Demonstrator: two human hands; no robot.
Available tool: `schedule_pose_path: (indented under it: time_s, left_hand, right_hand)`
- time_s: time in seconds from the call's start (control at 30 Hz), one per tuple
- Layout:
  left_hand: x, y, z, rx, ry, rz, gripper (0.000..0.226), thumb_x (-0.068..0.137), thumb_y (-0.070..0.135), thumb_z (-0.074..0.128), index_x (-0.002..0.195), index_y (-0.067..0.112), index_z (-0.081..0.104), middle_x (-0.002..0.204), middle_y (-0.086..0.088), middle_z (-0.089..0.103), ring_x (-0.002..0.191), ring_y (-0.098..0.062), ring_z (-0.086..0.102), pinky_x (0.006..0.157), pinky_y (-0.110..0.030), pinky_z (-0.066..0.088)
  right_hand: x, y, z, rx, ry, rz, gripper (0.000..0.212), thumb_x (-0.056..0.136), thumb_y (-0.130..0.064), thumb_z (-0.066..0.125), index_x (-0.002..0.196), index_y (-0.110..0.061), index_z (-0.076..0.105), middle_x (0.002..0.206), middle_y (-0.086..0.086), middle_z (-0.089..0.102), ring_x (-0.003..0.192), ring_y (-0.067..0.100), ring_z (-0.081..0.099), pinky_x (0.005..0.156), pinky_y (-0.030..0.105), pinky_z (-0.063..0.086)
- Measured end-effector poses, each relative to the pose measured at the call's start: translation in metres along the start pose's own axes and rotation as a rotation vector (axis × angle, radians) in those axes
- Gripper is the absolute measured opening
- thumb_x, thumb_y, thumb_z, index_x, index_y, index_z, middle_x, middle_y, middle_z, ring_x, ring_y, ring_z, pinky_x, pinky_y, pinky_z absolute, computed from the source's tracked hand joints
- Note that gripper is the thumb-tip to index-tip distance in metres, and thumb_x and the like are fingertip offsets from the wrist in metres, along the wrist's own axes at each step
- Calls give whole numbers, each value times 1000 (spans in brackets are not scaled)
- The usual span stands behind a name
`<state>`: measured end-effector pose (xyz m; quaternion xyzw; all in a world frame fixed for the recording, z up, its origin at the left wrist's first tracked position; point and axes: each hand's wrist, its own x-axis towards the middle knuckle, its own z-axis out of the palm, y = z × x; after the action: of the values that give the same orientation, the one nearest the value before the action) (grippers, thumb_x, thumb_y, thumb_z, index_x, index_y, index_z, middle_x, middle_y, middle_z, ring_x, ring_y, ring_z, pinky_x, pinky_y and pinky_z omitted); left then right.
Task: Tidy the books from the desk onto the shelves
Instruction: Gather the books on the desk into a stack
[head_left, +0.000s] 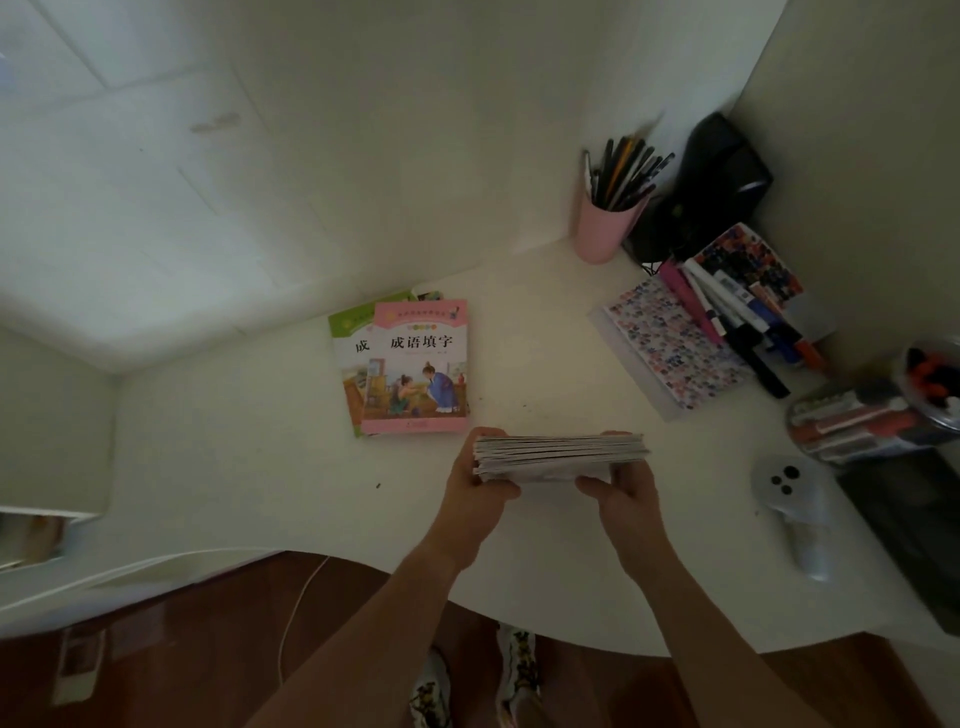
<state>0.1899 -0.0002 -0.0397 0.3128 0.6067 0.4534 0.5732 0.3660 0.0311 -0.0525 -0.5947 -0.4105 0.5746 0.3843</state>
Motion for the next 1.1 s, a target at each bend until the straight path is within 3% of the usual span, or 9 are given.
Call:
schedule_pose_path:
  time_s: [0.1,0.17,0.27,0.37,0.53,0.7,0.9,1.0,1.1]
  left_hand:
    - [7,6,4,-20,72,-39,44,71,-19,62,112,-3,66,96,-7,73,95,-21,70,71,-21,56]
    - [13,9,4,-8,90,-153,45,72,-23,64,112,-1,66,94,-9,75,91,-22,75,67,-24,59]
    - [18,2,-1,195,60,-340,47,65,9,81,108,5,63,104,-15,72,98,-26,73,80,-43,63]
    - [10,-4,5,515,52,-358,38,87,28,74,116,12,56,111,-7,64,103,-24,64,80,-32,50]
    - [3,5,10,933,75,-158,47,94,45,65,125,10,63,123,-13,61,116,-32,59,96,-37,47]
    - [-1,27,-37,695,246,-294,53,96,43,66,141,17,54,139,-6,58,126,-21,56,105,-30,44]
    - [28,35,-119,546,646,-257,56,100,38,60,143,4,49,140,-19,57,129,-34,53,105,-37,41]
    - [63,43,-143,481,672,-277,57,100,44,58,134,-1,56,132,-21,63,124,-36,58,98,-36,44]
    - [93,53,-149,441,617,-250,47,94,43,65,110,-1,69,108,-18,72,102,-33,66,78,-31,46]
  right_hand:
    - [5,0,-3,-70,-24,25,57,90,5,67,140,-17,50,136,-2,60,127,12,56,108,32,44]
    - [6,-9,-5,-145,-56,55,50,91,0,69,133,-20,49,123,-10,63,111,2,61,92,18,50]
    - [6,-13,-7,-245,-5,234,33,94,-15,69,119,-16,47,114,6,62,103,25,63,85,36,55]
    - [10,-6,-7,-382,22,437,39,95,-25,67,118,-5,43,111,18,57,100,35,60,92,51,53]
    - [15,-8,-5,-673,87,402,43,95,-28,65,118,3,48,122,26,53,107,40,55,92,45,47]
    - [-1,-37,11,-1213,184,162,59,92,-39,64,133,0,47,134,22,45,123,40,43,104,43,40]
    - [37,-64,118,-754,-134,-7,61,98,-40,60,145,-5,45,144,14,51,131,30,50,106,35,38]
    - [82,-55,165,-730,-171,113,54,95,-47,59,122,0,60,123,21,62,113,36,60,95,41,49]
    - [115,-41,194,-794,-162,156,64,73,-61,56,101,-5,62,112,23,64,101,38,63,92,45,54]
